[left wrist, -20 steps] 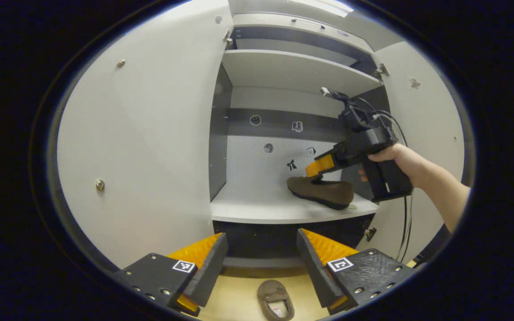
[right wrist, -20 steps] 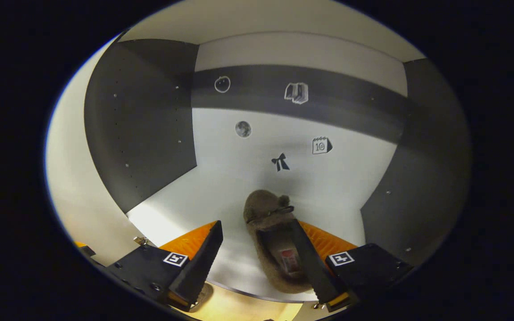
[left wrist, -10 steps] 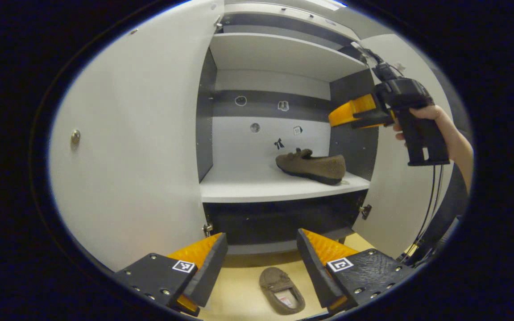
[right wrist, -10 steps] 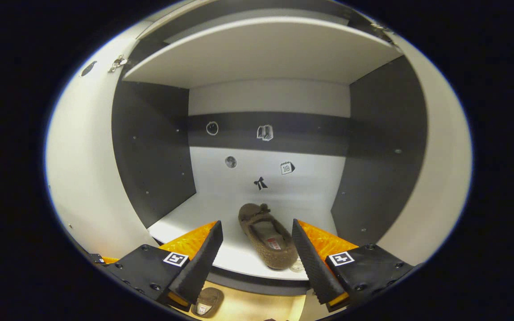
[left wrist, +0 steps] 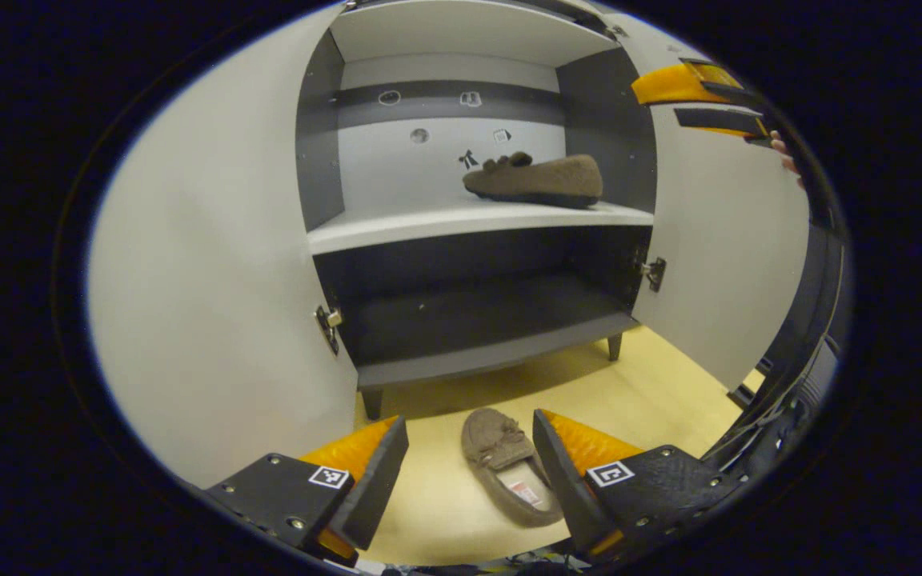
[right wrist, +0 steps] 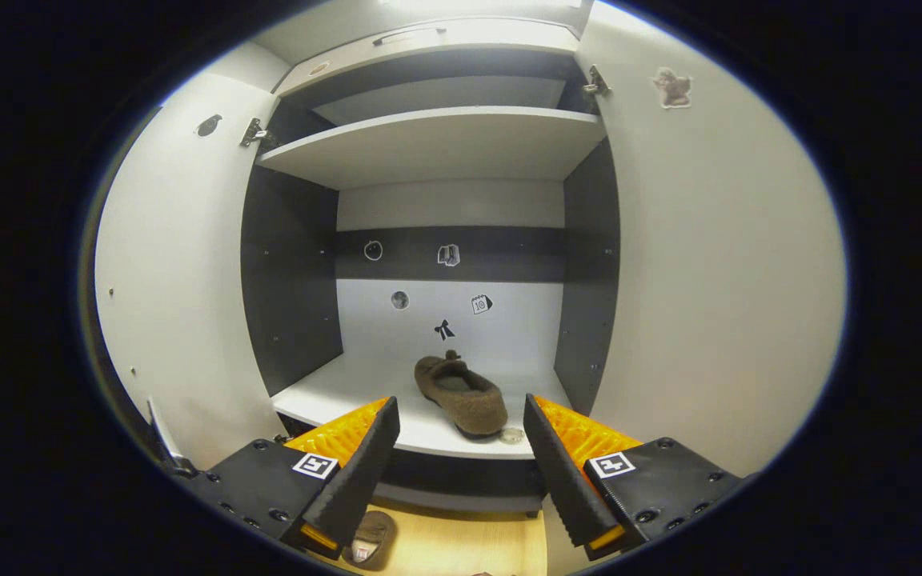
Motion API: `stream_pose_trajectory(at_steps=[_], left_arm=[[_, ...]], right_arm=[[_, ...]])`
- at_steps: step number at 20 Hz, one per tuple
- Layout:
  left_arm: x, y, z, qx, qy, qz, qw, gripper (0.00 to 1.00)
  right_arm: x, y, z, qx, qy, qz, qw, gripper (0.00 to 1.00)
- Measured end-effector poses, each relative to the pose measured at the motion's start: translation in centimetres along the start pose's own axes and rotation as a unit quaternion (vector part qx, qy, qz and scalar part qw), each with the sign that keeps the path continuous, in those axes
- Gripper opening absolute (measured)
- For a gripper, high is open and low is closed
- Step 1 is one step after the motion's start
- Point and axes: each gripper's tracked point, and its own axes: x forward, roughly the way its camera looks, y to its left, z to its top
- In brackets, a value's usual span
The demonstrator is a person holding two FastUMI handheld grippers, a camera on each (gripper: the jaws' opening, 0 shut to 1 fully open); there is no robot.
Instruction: Grab one shoe with the right hand and put it into the shoe cabinet, grab the other shoe with the left hand and put it into the shoe cabinet; then close the right door with the right hand and the left door with the left hand.
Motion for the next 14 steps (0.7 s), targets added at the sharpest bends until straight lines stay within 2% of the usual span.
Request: stream_pose_trajectory(at_steps=[6, 14], left_arm=[[2.5, -0.9, -5.5, 0.015, 0.075, -0.014, 0.997, 0.91], [6.9, -1.5, -13.2, 0.029, 0.178, -0.023, 0.983, 0.92]], right_arm=[[-4.7, -0.8, -3.9, 0.001, 0.006, -0.024, 1.0, 0.96], [-10.0, -2.2, -8.9, 0.008, 0.016, -0.061, 0.998, 0.98]])
